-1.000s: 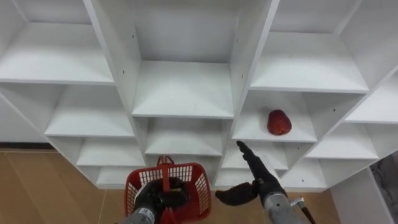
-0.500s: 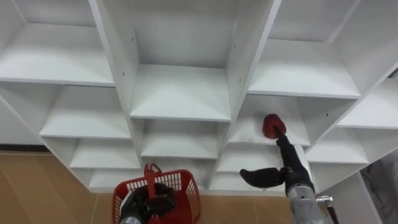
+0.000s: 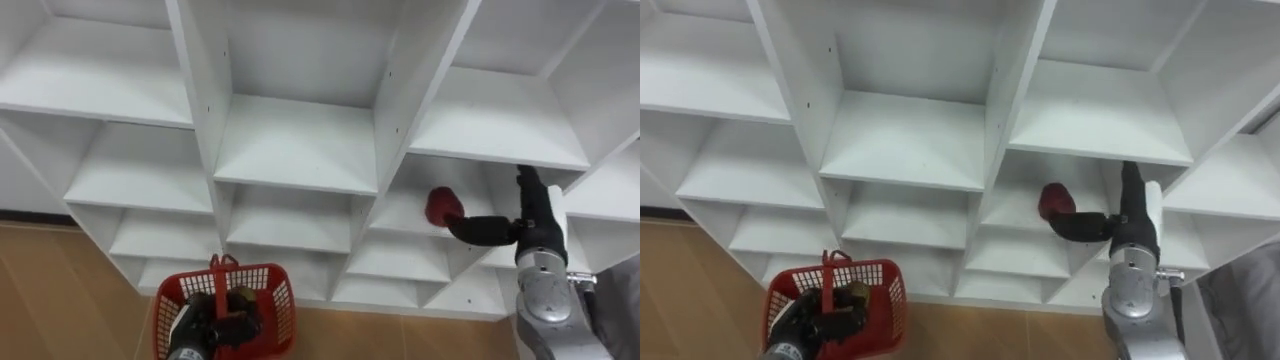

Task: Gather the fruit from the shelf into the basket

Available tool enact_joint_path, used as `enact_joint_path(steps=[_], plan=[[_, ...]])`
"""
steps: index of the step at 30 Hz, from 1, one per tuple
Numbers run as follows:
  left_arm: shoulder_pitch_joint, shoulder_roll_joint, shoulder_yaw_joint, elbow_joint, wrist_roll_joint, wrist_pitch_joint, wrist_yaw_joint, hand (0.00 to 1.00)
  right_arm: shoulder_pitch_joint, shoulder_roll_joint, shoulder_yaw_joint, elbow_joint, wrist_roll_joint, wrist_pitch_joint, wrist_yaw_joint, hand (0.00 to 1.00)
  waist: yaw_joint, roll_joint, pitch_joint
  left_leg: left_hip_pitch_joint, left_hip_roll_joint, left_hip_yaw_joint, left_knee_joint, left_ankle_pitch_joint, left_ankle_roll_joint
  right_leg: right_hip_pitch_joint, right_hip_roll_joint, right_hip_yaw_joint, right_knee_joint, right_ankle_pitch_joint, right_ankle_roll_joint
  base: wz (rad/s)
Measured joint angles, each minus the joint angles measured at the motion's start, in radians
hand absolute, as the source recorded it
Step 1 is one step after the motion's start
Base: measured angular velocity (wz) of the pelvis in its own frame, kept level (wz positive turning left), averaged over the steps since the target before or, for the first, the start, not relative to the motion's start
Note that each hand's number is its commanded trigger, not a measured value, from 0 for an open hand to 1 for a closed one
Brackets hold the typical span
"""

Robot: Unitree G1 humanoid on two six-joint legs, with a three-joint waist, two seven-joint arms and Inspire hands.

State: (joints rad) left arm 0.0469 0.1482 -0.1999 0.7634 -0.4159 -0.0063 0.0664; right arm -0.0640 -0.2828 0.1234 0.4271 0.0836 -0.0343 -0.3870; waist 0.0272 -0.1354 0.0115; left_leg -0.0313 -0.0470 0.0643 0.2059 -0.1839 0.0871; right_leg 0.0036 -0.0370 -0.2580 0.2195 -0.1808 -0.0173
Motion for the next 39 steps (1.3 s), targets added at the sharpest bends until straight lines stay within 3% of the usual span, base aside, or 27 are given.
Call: enact_joint_path(steps=[6, 10, 14, 17, 28, 31, 39], plan=[[-0.002, 0.016, 0.013, 0.008, 0.098, 0.004, -0.033, 1.0, -0.104, -0.006, 0.0, 0.131, -0.001, 0.003, -0.033, 0.0, 0.003, -0.029, 0.0004, -0.067, 0.0, -0.005, 0.034, 0.0, 0.0, -0.051, 0.0, 0.004, 0.002, 0.002, -0.003, 0.03], [-0.002, 0.026, 0.014, 0.037, 0.106, 0.023, -0.041, 1.0, -0.161, -0.009, 0.0, 0.194, 0.001, 0.005, -0.049, 0.0, 0.005, -0.03, 0.0005, -0.106, 0.0, -0.012, 0.053, 0.0, 0.0, -0.08, 0.0, 0.004, 0.006, 0.004, -0.006, 0.06], [-0.002, 0.035, 0.007, 0.055, 0.106, 0.044, -0.059, 1.0, -0.234, -0.009, 0.004, 0.262, 0.003, 0.006, -0.047, 0.0, 0.006, -0.024, 0.0044, -0.152, 0.001, -0.023, 0.069, 0.0, 0.0, -0.121, 0.0, -0.007, 0.019, 0.006, -0.009, 0.08], [-0.002, 0.038, -0.014, 0.066, 0.106, 0.044, -0.074, 1.0, -0.269, -0.017, 0.008, 0.325, 0.013, 0.005, -0.05, 0.0, 0.007, -0.012, 0.0129, -0.173, -0.002, -0.038, 0.078, 0.001, 0.0, -0.131, -0.002, -0.021, 0.019, 0.006, -0.01, 0.13], [-0.049, 0.022, -0.033, 0.119, 0.117, 0.043, -0.08, 1.0, -0.339, -0.024, 0.011, 0.399, 0.068, -0.001, -0.046, 0.0, 0.063, 0.019, 0.0163, -0.233, -0.001, -0.041, 0.085, 0.002, -0.001, -0.191, -0.002, -0.02, 0.02, 0.007, -0.01, 0.01], [-0.062, 0.02, -0.036, 0.127, 0.143, 0.043, -0.08, 1.0, -0.357, -0.024, 0.011, 0.403, 0.066, -0.009, -0.046, 0.0, 0.063, 0.028, 0.0217, -0.245, -0.001, -0.041, 0.086, 0.002, -0.001, -0.202, -0.003, -0.02, 0.021, 0.007, -0.01, 0.0], [-0.094, 0.015, -0.056, 0.164, 0.144, 0.043, -0.078, 1.0, -0.371, -0.024, 0.011, 0.431, 0.067, -0.011, -0.048, 0.0, 0.063, 0.042, 0.0234, -0.271, -0.001, -0.039, 0.088, 0.003, 0.0, -0.234, -0.004, -0.019, 0.033, 0.006, -0.01, 0.0]])
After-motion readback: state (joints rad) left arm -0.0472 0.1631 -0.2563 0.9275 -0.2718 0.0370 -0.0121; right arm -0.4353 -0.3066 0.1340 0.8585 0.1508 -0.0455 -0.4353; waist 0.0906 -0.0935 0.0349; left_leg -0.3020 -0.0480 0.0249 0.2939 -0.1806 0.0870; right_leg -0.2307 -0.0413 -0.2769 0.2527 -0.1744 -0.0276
